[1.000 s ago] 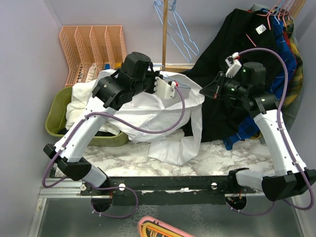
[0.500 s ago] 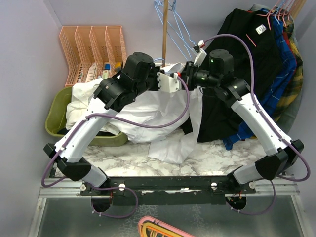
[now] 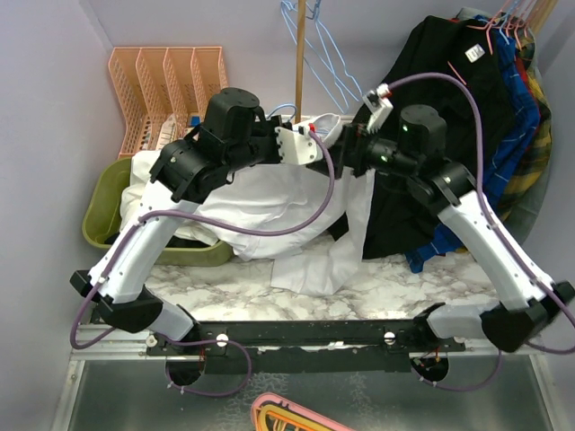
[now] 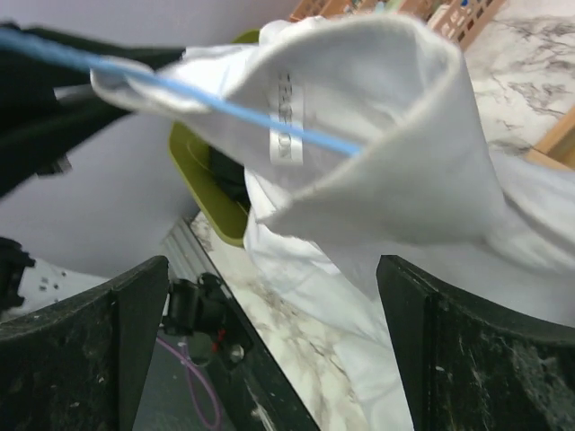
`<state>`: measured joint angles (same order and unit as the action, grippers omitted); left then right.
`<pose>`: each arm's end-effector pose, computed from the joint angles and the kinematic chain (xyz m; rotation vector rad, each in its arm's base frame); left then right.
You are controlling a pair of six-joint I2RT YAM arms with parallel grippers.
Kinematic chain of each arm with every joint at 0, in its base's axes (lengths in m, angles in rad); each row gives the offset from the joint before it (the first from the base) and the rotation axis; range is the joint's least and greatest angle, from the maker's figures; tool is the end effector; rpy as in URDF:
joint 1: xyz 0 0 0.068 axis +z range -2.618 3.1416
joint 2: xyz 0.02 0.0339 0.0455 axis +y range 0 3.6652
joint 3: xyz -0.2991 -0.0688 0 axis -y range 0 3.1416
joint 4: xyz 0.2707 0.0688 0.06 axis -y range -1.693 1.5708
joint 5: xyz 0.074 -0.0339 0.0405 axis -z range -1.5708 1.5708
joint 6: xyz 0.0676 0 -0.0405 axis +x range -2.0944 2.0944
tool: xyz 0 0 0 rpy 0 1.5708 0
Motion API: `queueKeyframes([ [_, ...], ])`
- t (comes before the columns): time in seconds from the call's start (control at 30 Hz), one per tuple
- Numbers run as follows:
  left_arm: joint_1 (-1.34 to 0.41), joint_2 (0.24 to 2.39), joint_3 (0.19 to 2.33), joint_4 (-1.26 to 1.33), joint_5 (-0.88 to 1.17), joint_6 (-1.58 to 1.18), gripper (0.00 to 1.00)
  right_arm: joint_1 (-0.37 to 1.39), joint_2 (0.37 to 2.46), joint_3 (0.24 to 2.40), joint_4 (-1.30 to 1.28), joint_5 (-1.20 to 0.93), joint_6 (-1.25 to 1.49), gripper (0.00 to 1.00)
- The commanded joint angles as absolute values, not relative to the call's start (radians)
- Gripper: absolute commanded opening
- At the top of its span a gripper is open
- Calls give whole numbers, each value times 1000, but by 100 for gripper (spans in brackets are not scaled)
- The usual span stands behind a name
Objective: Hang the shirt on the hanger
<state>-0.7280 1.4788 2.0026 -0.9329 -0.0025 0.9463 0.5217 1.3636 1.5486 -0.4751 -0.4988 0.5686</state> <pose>0.2441 -0.2173 0.5424 1.4716 1.3288 0.1442 0.2798 0.1981 0.4768 -0.3280 1.9810 1.1918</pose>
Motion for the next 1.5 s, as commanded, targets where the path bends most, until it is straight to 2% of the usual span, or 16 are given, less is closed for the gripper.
queueKeyframes([
  [0.0, -722, 1430, 1993, -940, 102, 914, 0, 521, 1143, 1388, -437, -464, 417, 99],
  [0.1, -722, 1427, 1980, -955, 138, 915, 0, 521, 991, 1269, -399, -408, 320, 99],
  [0.2, -721, 1427, 1982, -970, 183, 916, 0, 521, 842, 1159, -370, -266, 154, 99],
  [0.3, -719, 1429, 1990, -1018, 257, 934, 0, 522, 679, 977, -212, -126, 14, 99],
  [0.4, -719, 1435, 2001, -1093, 347, 985, 0, 520, 542, 806, -26, -145, -83, 99],
  [0.47, -720, 1437, 2002, -1145, 386, 1034, 0, 521, 562, 832, -80, -185, -103, 100],
  [0.6, -720, 1433, 1989, -1217, 434, 1108, 0, 522, 736, 957, -229, -284, -131, 100],
  [0.83, -721, 1413, 1954, -1197, 415, 1101, 0, 521, 898, 1018, -258, -621, -78, 100],
  [0.97, -721, 1409, 1941, -1187, 414, 1092, 0, 521, 896, 975, -226, -692, -60, 97],
  [1.03, -720, 1409, 1934, -1185, 413, 1092, 0, 522, 879, 947, -204, -721, -47, 91],
  [1.17, -720, 1415, 1935, -1195, 431, 1092, 0, 521, 865, 906, -179, -720, -30, 46],
  [1.23, -720, 1420, 1939, -1209, 450, 1095, 0, 520, 875, 904, -182, -722, -23, 32],
  [1.47, -721, 1436, 1948, -1244, 516, 1107, 0, 522, 903, 915, -177, -738, -20, 32],
])
